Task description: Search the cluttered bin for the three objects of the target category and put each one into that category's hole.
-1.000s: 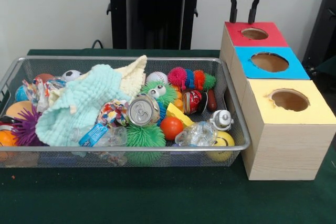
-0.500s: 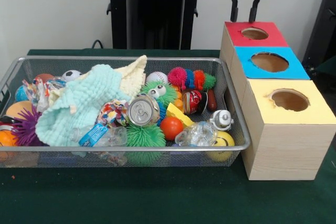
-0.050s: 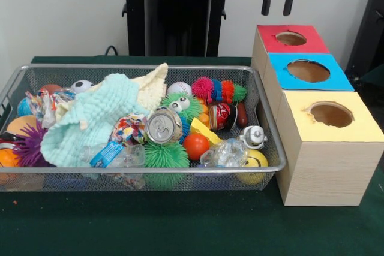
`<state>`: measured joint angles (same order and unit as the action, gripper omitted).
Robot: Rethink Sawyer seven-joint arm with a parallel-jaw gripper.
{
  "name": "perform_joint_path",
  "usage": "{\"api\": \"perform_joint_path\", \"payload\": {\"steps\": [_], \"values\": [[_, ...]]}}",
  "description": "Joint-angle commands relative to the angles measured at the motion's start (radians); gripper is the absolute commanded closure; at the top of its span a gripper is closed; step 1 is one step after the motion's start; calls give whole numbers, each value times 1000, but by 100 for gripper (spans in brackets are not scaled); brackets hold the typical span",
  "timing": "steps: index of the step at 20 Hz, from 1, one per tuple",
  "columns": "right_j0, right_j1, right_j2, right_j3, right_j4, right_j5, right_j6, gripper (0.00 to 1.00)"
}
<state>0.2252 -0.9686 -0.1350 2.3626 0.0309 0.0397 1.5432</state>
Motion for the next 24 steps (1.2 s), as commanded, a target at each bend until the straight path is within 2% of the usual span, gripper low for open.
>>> {"api": "perform_joint_path", "payload": {"steps": [1,5,8,15,19,24], "values": [[-90,-103,39,-225,4,338,49,0],[-174,-125,89,-253,-30,388,-21,0],[-249,-118,141,-256,-57,372,-73,0],[-455,-68,290,-280,-151,340,-187,0],[-575,-57,378,-304,-217,363,-236,0],[-685,-38,466,-350,-294,415,-272,0]]}}
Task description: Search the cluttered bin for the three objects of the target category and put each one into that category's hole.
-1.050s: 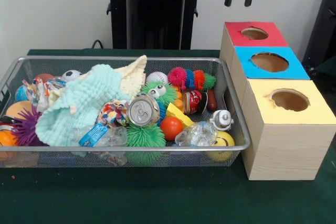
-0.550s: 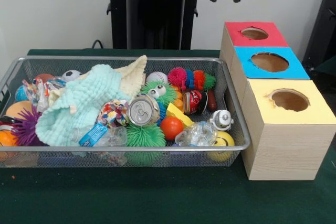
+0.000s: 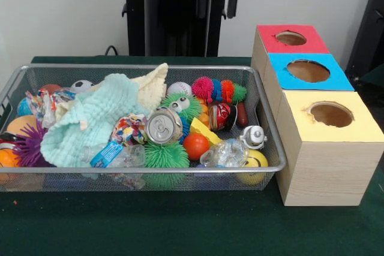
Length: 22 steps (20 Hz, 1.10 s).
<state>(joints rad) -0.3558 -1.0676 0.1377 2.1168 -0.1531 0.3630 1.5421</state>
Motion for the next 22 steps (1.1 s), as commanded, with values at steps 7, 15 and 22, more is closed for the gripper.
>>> {"api": "perform_joint_path", "payload": {"steps": [7,15,22], "values": [[-291,98,334,-141,-191,140,-335,0],[-464,204,451,-235,-301,199,-392,0],[-578,305,530,-327,-387,255,-447,0]]}}
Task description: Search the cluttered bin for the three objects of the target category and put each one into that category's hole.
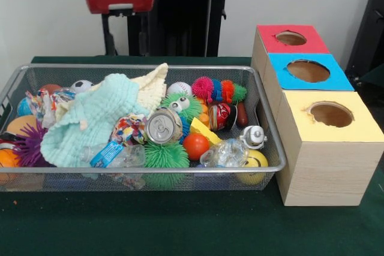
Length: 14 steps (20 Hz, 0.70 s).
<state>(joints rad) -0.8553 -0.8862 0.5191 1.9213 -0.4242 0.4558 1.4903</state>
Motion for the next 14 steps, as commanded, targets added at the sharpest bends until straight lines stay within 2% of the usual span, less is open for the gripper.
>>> {"api": "perform_joint_path", "payload": {"steps": [1,5,8,14], "values": [[-92,143,157,-147,-127,169,-406,0],[-154,226,185,-211,-172,199,-455,0],[-187,249,190,-223,-206,206,-465,0],[-254,216,186,-114,-278,120,-406,0]]}}
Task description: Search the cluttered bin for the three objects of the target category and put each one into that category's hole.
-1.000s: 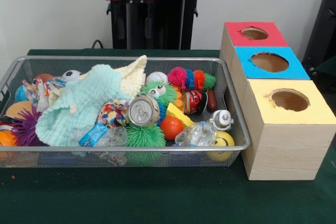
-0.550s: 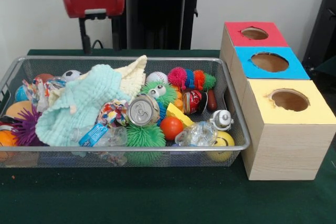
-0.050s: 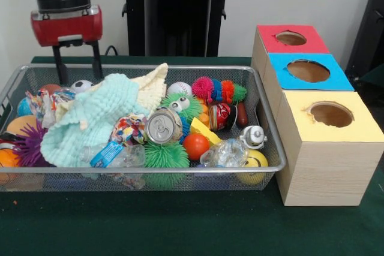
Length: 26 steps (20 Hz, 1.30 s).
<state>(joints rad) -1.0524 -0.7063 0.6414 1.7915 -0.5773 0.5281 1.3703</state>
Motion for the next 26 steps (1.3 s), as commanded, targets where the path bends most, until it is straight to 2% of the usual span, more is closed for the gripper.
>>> {"api": "perform_joint_path", "payload": {"steps": [1,6,14,19,26], "values": [[-67,31,62,37,-138,29,-271,0],[-102,14,60,127,-201,-48,-195,0],[-79,-10,40,207,-264,-115,-75,0],[-69,-46,51,240,-255,-119,-49,0],[-13,-82,62,244,-206,-94,-11,0]]}}
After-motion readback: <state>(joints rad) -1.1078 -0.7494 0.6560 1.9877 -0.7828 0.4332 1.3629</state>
